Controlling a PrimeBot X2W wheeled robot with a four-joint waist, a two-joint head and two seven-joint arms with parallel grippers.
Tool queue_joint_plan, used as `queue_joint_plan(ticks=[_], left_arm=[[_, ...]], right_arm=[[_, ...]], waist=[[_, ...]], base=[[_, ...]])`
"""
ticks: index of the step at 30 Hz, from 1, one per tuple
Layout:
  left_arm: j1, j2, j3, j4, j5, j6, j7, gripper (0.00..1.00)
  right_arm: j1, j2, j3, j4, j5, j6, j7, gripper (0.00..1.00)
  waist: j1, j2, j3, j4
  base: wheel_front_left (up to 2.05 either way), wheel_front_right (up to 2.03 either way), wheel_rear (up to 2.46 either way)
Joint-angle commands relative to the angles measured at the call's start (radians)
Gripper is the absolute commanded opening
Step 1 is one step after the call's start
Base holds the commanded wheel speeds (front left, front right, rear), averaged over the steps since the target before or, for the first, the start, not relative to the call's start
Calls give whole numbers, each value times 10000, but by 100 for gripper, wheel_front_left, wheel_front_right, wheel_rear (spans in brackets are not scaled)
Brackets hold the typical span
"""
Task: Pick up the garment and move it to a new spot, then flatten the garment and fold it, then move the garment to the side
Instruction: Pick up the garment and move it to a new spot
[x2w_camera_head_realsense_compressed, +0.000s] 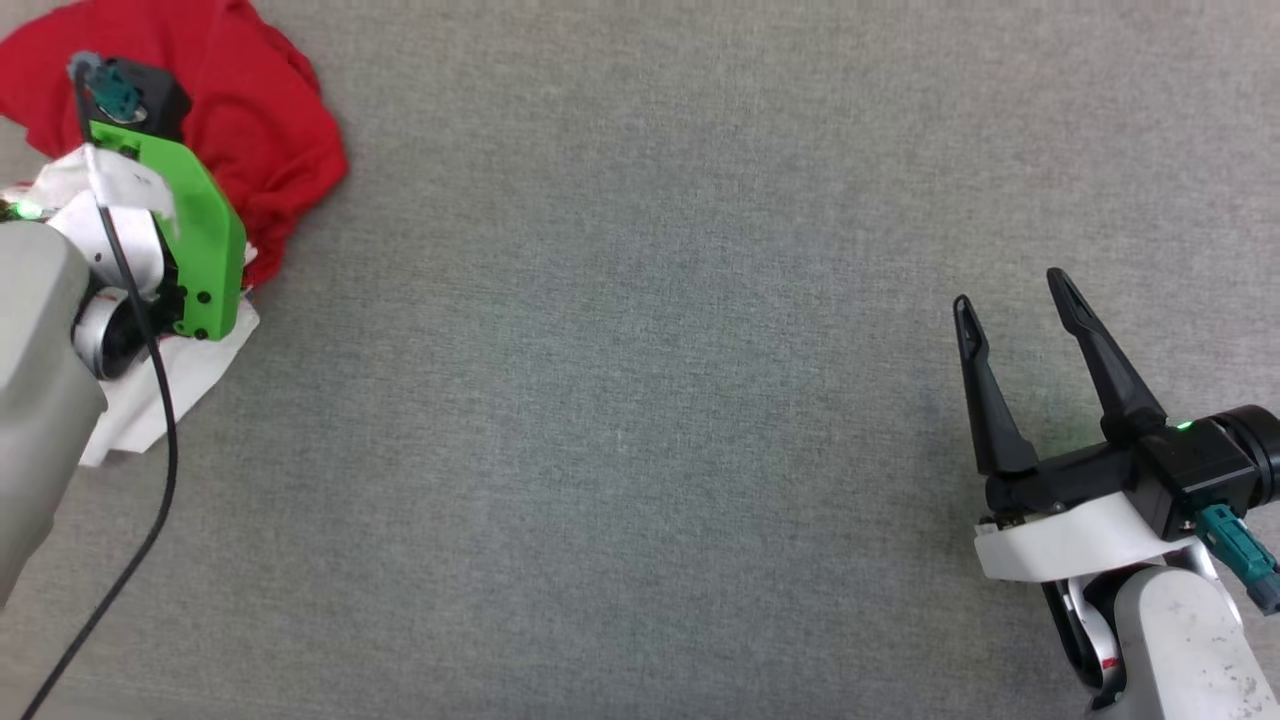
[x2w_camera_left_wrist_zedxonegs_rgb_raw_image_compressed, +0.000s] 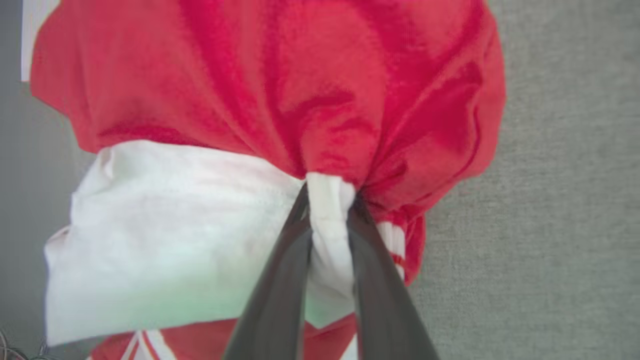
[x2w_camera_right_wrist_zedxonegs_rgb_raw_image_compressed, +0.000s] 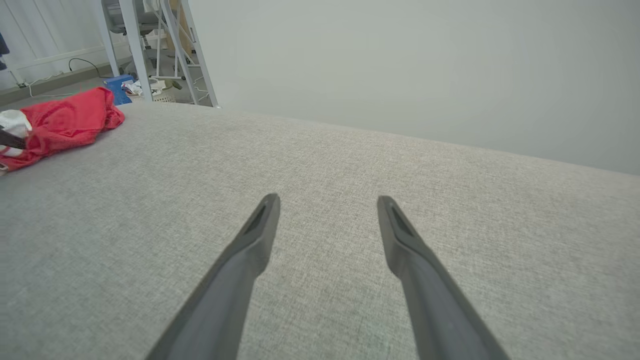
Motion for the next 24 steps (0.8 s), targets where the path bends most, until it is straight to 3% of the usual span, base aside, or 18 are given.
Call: queue_joint_plan(ticks=[1,7,13,18,24], left_arm=[[-18,-60,-119,-55,155,-28,-513,0],[-589,51,-635,-638,813,-28,-2105,0],[-907,-186,-1346,-1461,1386,-28,-2882,0],[-1247,-1045,-2177,-2676,2038,-29,-3417,0],[-1473,-2091,-2991,-2965,2388,-29,-3756,0]], right_arm=[[111,31,-18,34,98,19,-92,100],[383,178,-62,86,207,19,-92,100],[564,342,-113,97,266,19,-92,100],[681,527,-267,61,341,19,-92,100],[712,582,-497,15,429,19,-92,100]], waist=[[-1,0,-499,145],[-1,0,-1348,197],[-1,0,-1902,-81],[-1,0,-2146,-1186],[-1,0,-1987,-1981]], base=[[0,0,0],[0,0,0],[0,0,0],[0,0,0],[0,0,0]])
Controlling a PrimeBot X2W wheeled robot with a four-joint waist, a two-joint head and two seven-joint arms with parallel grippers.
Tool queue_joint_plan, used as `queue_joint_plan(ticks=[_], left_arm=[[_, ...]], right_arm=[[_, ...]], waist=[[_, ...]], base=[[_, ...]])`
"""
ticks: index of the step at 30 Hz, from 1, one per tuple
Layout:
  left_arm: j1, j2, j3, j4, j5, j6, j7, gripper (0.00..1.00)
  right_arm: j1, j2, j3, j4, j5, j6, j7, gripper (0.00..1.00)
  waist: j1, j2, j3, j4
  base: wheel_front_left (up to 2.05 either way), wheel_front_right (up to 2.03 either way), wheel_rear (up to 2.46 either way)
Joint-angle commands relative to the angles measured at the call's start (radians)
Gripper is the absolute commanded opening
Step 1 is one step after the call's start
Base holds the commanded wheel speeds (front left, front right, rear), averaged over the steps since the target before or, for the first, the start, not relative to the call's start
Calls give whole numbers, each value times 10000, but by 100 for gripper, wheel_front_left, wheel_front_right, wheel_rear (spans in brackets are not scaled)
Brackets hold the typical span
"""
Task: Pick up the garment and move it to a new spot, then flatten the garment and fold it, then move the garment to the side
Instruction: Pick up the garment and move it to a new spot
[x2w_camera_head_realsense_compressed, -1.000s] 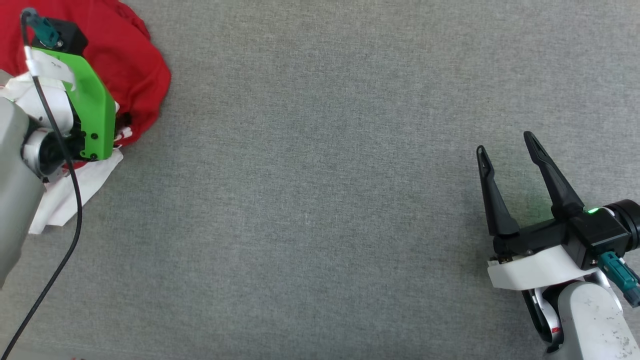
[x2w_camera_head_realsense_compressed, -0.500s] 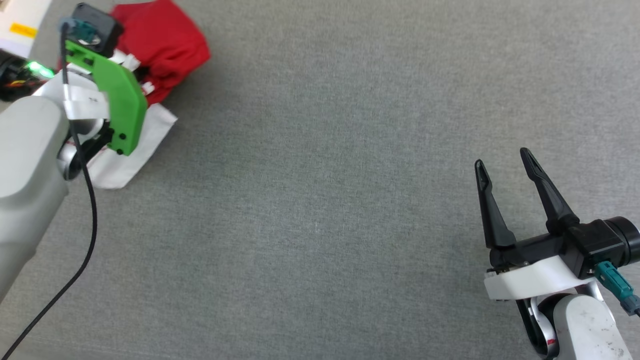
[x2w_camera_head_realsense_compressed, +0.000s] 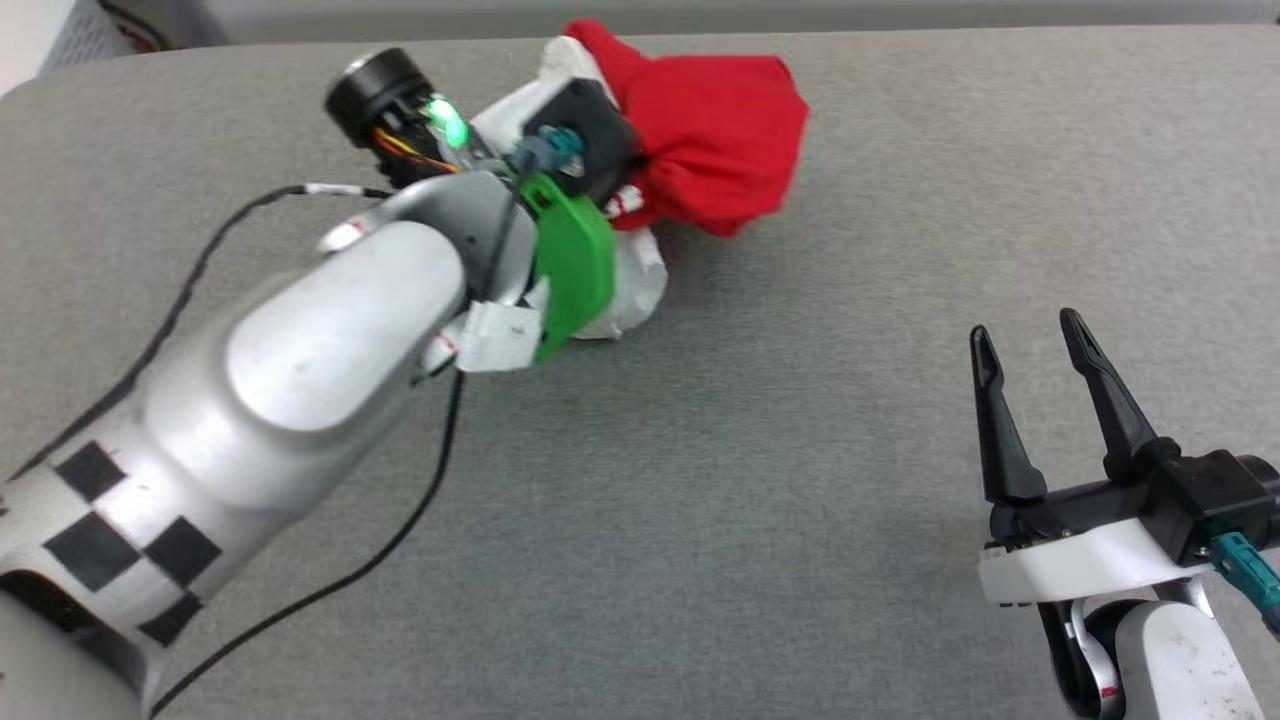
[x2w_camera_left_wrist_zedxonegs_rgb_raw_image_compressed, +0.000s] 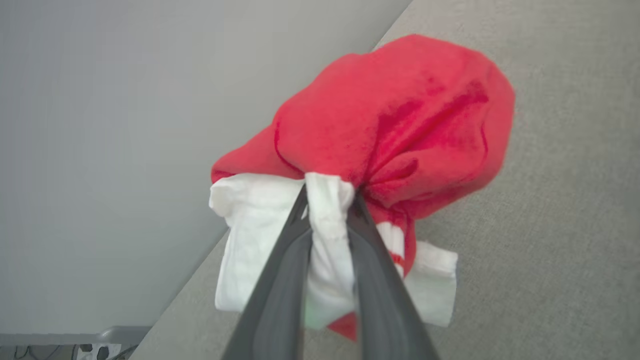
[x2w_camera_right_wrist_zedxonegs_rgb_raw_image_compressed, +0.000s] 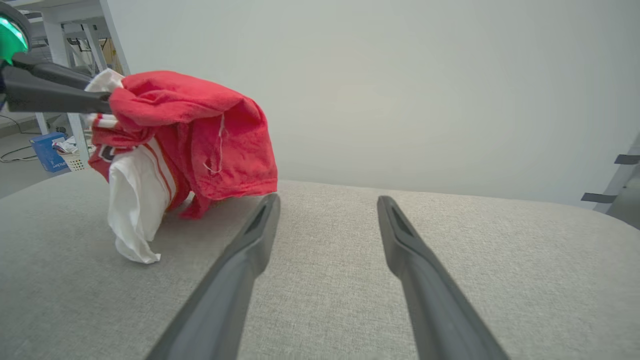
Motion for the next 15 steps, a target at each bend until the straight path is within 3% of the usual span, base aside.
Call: queue_joint_plan(ticks=[1,10,15], left_arm=[[-209,-284,-180,32,117,-27,-154,0],[226,-2623,-1349,991,513,-27,-757,0],[1256,-3492,-1448,1329,1313,-27,-396,0]], right_arm=[[95,19,-53,-51,152,19,-92,100],[-49,24,-602,-259,697,19,-92,100],[-167,25,-757,-301,766,19,-92,100]], waist=[[0,0,127,-645],[0,0,693,-1357],[0,0,967,-1489]], base=[[0,0,0],[0,0,0],[0,0,0]])
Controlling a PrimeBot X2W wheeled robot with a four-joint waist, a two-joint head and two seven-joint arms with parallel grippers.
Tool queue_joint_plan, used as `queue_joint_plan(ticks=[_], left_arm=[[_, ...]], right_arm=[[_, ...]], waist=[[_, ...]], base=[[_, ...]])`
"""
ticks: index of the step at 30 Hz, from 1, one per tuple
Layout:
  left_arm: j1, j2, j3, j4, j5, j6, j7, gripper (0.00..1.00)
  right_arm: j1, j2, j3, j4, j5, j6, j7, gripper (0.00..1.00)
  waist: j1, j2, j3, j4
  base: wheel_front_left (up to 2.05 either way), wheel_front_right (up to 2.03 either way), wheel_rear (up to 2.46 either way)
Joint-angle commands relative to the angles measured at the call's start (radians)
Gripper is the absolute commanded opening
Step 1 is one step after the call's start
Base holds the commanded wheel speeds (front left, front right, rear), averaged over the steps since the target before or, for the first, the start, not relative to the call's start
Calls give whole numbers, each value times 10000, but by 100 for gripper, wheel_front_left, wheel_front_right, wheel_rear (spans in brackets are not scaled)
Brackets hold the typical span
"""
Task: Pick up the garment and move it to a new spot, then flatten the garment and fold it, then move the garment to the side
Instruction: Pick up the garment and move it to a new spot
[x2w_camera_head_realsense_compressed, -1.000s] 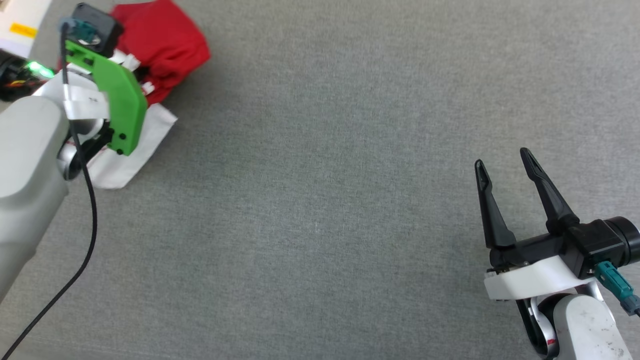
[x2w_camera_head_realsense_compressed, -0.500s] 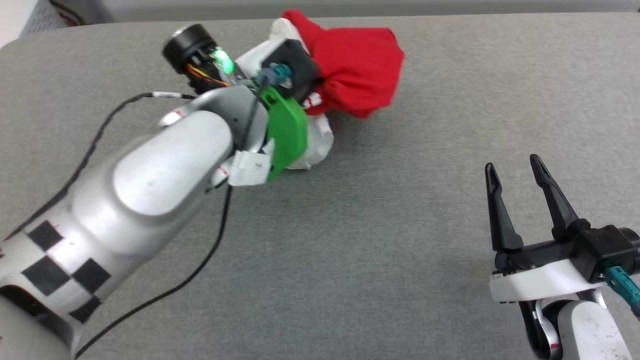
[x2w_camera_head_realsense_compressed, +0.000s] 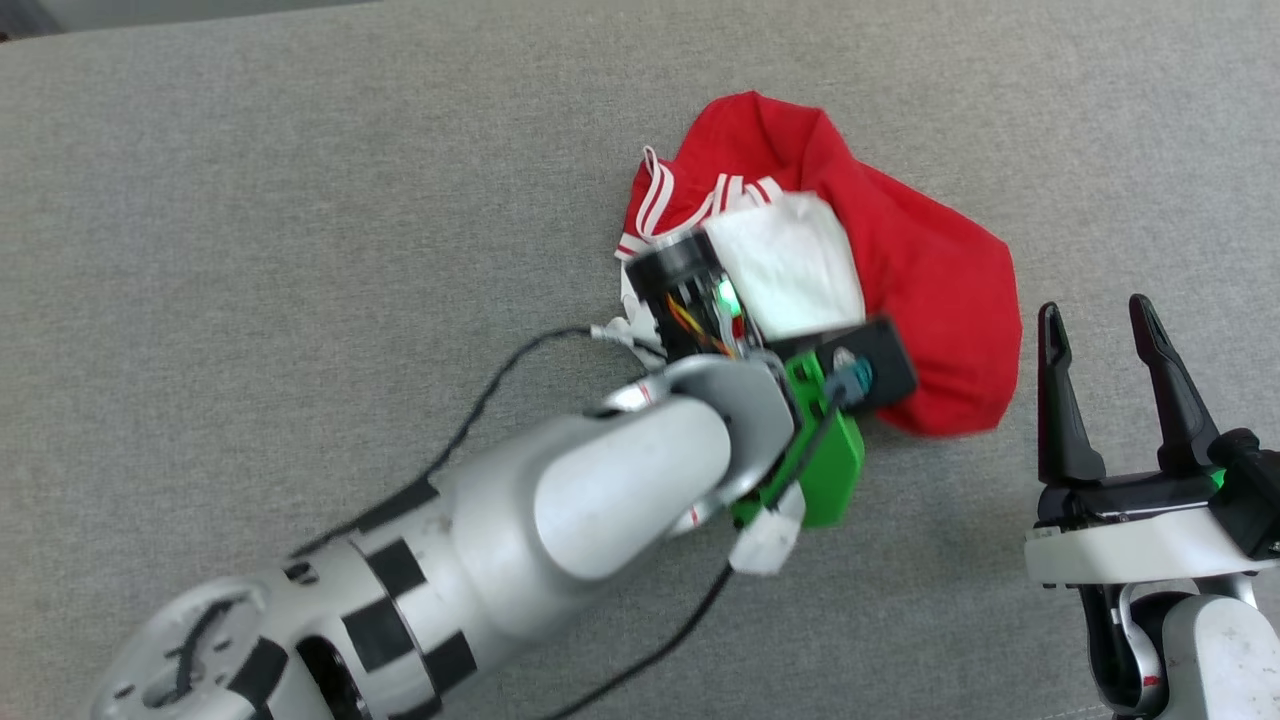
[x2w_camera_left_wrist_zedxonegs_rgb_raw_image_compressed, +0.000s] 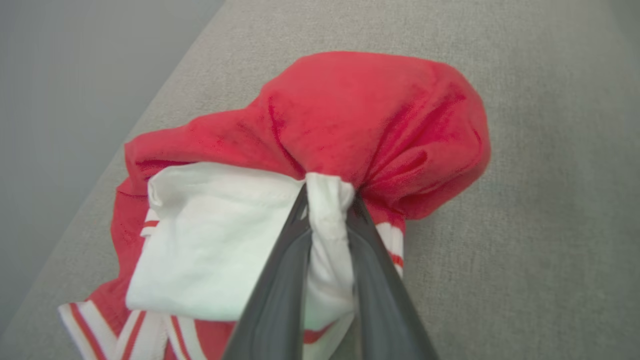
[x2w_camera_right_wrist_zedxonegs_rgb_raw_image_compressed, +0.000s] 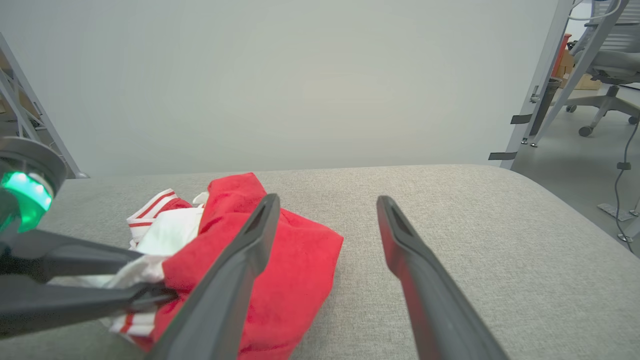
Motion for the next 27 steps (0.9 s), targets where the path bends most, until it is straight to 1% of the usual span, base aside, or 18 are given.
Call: queue_joint_plan(ticks=[1,5,7,9,11,12,13,17,19,21,24,27], left_arm=[[664,-161,-33,17,352,-29,175,0],[1570,-383,-36,62,822,-29,471,0],[1861,-447,-36,67,872,-29,517,0],[1989,-489,-37,99,881,-29,465,0],[1892,-516,-37,184,780,-29,134,0],[1751,-529,-37,260,765,-29,-196,71],[1592,-542,-37,365,740,-29,-627,100],[1272,-621,103,668,396,-25,-2177,100],[1264,-655,294,696,338,118,-2788,100],[1316,-674,494,621,307,398,-3193,100],[1496,-661,841,434,299,909,-3519,100],[1830,-390,1402,127,256,1511,-3681,100]], right_arm=[[-172,15,-42,-52,68,19,-92,100],[-250,15,-44,-36,90,19,-92,100],[-285,15,-19,-12,94,19,-92,100],[-308,16,-4,15,96,19,-92,100],[-299,16,-13,47,83,19,-92,100],[-273,16,-32,75,68,19,-92,100],[-236,16,-51,98,54,19,-92,100],[5,16,-113,190,6,19,-92,100],[140,16,-105,210,-34,19,-92,100],[263,16,-100,226,-77,19,-92,100],[425,16,-86,222,-147,19,-92,100],[575,16,-45,223,-231,19,-92,100]], waist=[[0,-1,250,-188],[0,-1,363,-188],[0,-1,391,-164],[0,-1,391,-120],[0,-1,328,-31],[0,-1,255,34],[0,-1,166,102],[0,-1,-329,373],[0,-1,-591,505],[0,-1,-842,634],[0,-1,-1193,851],[0,-1,-1510,1064]], base=[[0,0,0],[0,0,0],[0,0,0],[0,0,0],[0,0,0],[0,0,0],[0,0,0],[0,0,0],[0,0,0],[0,0,0],[0,0,0],[0,0,0]])
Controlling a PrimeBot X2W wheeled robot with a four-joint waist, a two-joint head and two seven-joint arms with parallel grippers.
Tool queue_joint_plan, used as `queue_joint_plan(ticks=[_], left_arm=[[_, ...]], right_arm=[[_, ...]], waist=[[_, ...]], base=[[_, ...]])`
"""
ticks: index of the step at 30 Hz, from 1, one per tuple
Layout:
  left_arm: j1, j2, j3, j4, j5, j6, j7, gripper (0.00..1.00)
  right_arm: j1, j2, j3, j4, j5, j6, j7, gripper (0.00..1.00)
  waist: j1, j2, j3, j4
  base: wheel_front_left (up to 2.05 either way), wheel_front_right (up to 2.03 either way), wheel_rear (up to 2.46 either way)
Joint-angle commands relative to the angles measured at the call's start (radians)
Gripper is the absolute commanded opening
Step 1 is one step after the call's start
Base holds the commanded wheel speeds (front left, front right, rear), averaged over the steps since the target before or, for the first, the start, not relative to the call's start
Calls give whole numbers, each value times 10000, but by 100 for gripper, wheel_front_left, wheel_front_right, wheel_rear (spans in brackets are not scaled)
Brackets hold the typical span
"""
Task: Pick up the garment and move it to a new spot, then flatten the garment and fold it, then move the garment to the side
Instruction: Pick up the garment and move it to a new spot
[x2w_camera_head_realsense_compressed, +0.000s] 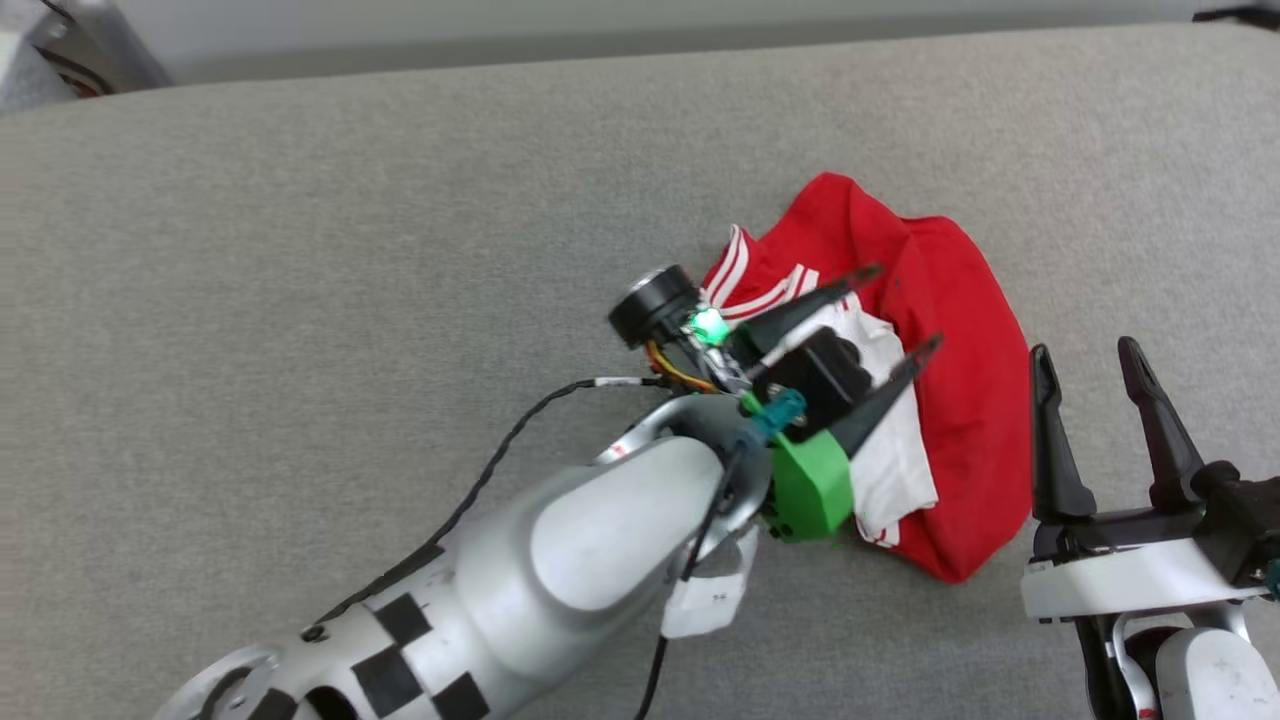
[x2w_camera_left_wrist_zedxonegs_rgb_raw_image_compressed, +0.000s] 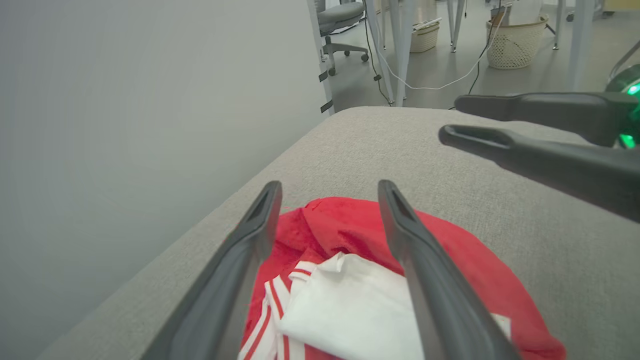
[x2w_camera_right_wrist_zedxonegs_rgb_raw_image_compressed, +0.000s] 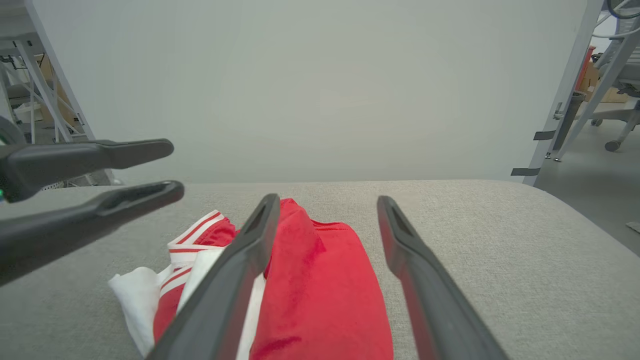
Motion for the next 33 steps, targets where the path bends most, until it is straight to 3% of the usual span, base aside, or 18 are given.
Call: queue_joint_plan(ticks=[1,11,19,24,33], left_arm=[[304,258,277,-148,-55,294,-87,100],[2666,1899,2911,-2184,464,2006,-118,100],[4951,2579,5255,-3201,742,2763,-119,100],[6228,2558,6671,-3821,1058,2735,-119,100],[8136,1926,8382,-4260,1974,1854,-119,100]], right_arm=[[160,12,7,8,-108,19,-92,100],[593,12,178,-39,-300,19,-92,100],[840,12,207,-58,-374,19,-92,100],[965,12,210,-33,-333,19,-92,100],[1192,12,282,114,-126,19,-92,100]], waist=[[0,-1,-548,482],[0,-1,-1175,963],[0,-1,-1479,1140],[0,-1,-1635,1185],[0,-1,-1888,1109]], base=[[0,0,0],[0,0,0],[0,0,0],[0,0,0],[0,0,0]])
